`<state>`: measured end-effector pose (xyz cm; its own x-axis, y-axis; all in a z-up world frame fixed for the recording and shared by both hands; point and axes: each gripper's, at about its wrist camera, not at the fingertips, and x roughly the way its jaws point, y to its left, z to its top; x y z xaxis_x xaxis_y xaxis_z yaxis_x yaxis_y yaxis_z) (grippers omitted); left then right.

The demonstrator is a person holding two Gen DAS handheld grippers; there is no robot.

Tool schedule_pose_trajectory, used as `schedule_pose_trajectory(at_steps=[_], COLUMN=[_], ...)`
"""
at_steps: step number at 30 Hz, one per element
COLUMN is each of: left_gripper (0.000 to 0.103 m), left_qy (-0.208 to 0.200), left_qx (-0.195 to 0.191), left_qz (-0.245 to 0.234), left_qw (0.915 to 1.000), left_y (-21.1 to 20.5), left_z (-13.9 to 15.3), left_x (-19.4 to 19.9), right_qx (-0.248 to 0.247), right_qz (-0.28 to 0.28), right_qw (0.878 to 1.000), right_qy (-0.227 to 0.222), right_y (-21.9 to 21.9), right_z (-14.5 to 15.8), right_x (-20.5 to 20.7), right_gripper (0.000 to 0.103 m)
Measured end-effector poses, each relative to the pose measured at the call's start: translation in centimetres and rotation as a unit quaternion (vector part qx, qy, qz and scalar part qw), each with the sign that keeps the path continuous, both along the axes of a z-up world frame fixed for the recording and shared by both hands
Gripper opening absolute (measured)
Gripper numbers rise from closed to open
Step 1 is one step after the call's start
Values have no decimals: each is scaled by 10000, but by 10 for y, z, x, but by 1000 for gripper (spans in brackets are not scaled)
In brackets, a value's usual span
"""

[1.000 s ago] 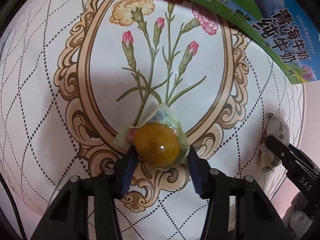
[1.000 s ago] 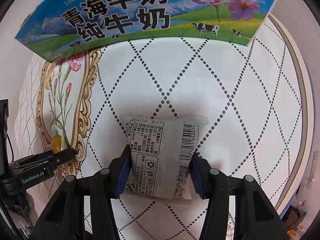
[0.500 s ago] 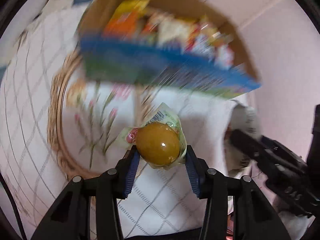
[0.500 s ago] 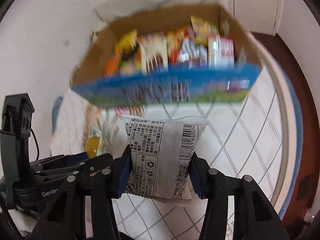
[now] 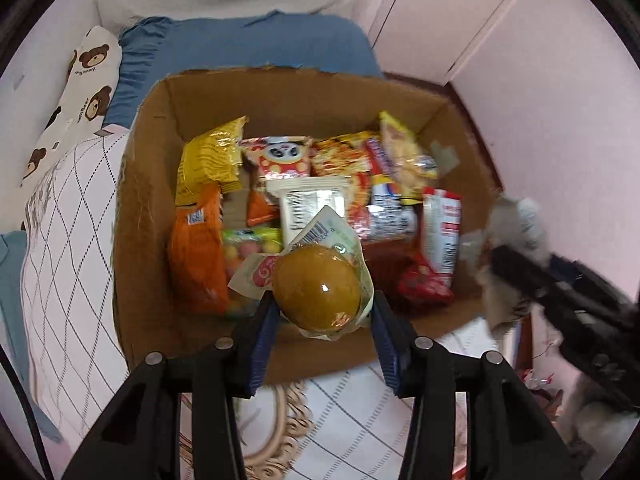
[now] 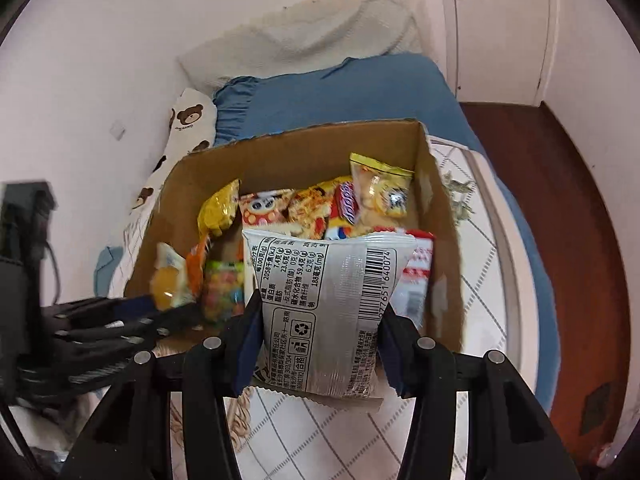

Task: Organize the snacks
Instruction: 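Carry both snacks into the cardboard box and open both tools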

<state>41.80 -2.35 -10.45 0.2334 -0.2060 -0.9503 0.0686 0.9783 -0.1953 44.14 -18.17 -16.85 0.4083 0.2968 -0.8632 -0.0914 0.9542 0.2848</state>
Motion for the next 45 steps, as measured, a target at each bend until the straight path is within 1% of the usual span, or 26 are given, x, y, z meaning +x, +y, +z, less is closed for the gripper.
schedule_pose_trajectory(at_steps=[4, 5, 6, 8, 9, 10, 11, 12, 13, 14, 15, 17, 21, 25, 27, 28, 30, 40, 45], left_gripper=[43, 43, 45, 46, 48, 48, 49, 57, 62, 74, 83, 87, 88, 89, 89, 89, 89, 89, 89], left_qy=[290, 388, 510, 669, 724, 769, 782, 787, 787, 762, 727, 667, 519, 214, 85, -5, -95, -264, -364], left_qx=[148, 129, 116, 85, 78, 124, 110, 34, 49, 73, 83, 154, 316, 599, 721, 828, 927, 861, 833], left_qz=[61, 61, 65, 81, 153, 279, 337, 364, 374, 373, 357, 321, 270, 248, 244, 250, 236, 347, 378], left_qw=[9995, 9991, 9986, 9977, 9972, 9966, 9963, 9962, 9962, 9964, 9967, 9971, 9978, 9977, 9971, 9963, 9954, 9953, 9951], left_y=[14, 16, 18, 22, 25, 28, 30, 32, 33, 33, 32, 29, 25, 20, 18, 18, 18, 19, 19], left_z=[-30, -37, -43, -49, -51, -54, -56, -57, -58, -55, -54, -51, -44, -32, -29, -26, -23, -14, -6], left_x=[18, 21, 22, 21, 20, 19, 19, 19, 19, 18, 18, 17, 14, 9, 6, 5, 2, -8, -12], right_qx=[65, 84, 72, 141, 247, 350, 361, 273, 185, 198, 224, 161, -134, -737, -902, -935, -966, -1022, -966], right_qz=[205, 255, 298, 387, 424, 438, 442, 411, 345, 313, 273, 183, 40, -57, -92, -97, -121, -247, -305], right_qw=[9995, 9992, 9989, 9974, 9959, 9944, 9939, 9943, 9948, 9948, 9946, 9954, 9967, 9957, 9946, 9944, 9941, 9938, 9945], right_qy=[231, 284, 341, 589, 757, 897, 943, 943, 938, 948, 972, 932, 797, 566, 504, 493, 481, 367, 261], right_y=[18, 23, 27, 35, 37, 39, 39, 39, 36, 34, 31, 26, 18, 14, 13, 11, 10, 6, 3], right_z=[-20, -25, -31, -46, -54, -61, -65, -67, -69, -69, -70, -71, -65, -57, -55, -53, -53, -46, -35], right_x=[16, 18, 20, 22, 24, 26, 26, 26, 26, 27, 27, 29, 29, 23, 19, 17, 14, 3, -3], right_gripper=[54, 54, 54, 55, 61, 79, 90, 100, 100, 100, 100, 100, 100, 100, 100, 100, 100, 100, 101])
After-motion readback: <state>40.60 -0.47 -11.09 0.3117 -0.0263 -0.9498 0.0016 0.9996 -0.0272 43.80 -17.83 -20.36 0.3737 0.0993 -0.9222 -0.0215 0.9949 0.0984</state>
